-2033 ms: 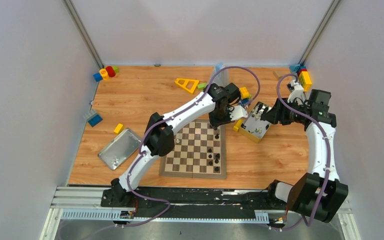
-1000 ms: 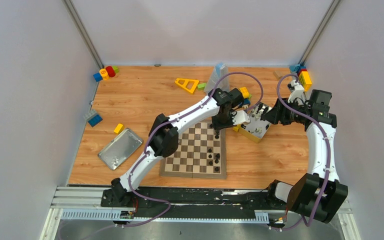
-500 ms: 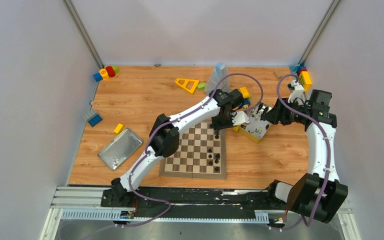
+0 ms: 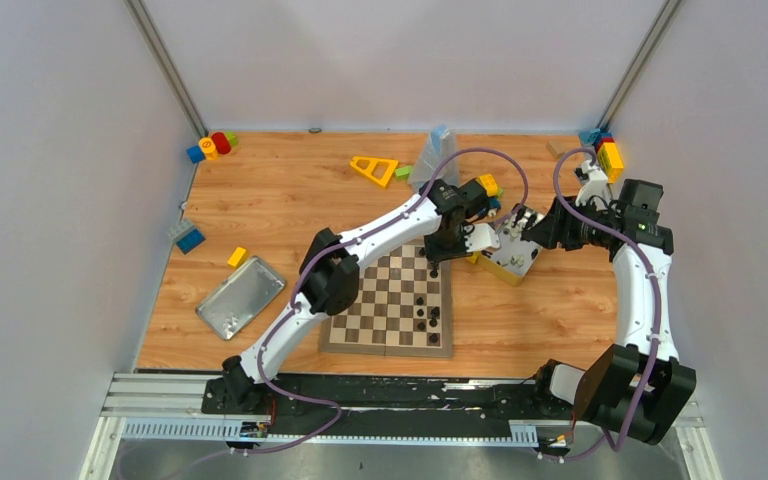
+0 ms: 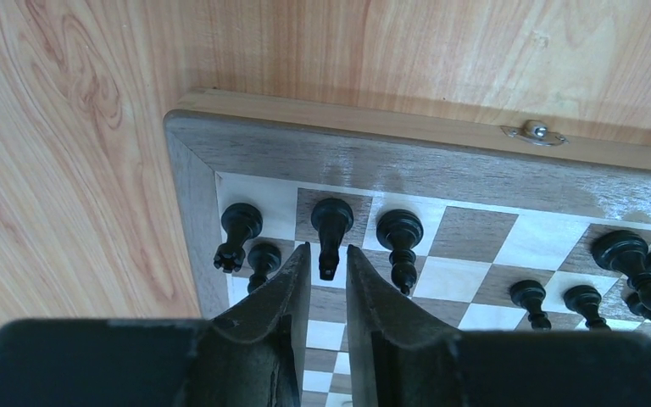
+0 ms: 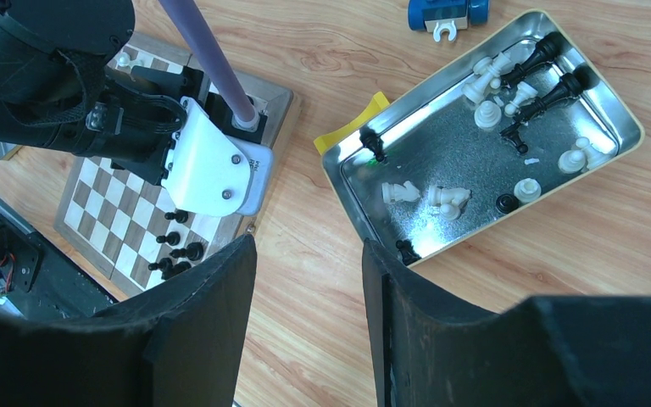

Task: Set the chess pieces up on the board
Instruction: Place the chess piece on the chessboard.

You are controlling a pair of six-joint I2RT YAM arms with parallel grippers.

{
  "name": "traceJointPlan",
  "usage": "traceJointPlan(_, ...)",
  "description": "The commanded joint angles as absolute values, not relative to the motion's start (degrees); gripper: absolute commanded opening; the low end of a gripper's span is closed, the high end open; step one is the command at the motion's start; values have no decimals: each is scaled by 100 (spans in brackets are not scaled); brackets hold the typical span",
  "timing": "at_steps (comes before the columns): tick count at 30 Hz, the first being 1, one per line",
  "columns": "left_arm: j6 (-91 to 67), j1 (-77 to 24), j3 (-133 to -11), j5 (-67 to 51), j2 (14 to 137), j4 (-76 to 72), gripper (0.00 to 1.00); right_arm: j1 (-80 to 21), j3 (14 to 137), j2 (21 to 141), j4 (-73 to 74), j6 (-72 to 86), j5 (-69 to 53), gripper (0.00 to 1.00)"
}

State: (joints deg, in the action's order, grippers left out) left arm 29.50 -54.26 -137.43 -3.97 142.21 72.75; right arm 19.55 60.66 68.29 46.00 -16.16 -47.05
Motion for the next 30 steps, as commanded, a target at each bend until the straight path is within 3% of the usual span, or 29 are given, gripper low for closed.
traceJointPlan(1,2982,-5519,-13948,-363,14212,7177,29,1978,6029,6864,4455,-1731,-4826,50)
traceJointPlan(10,3000,-5519,-13732,-185,13709,7158,31,1982,6065,6953,4426,-1660,-4614,50)
traceJointPlan(18,3020,-5496,-12976,199,12627,6695,39,1986,6229,7076,4096,-1157,-3913,50)
traceJointPlan(30,2791,-5476,-11261,185,10916,5959,47,1447,6893,8710,3609,-1083,-2215,44)
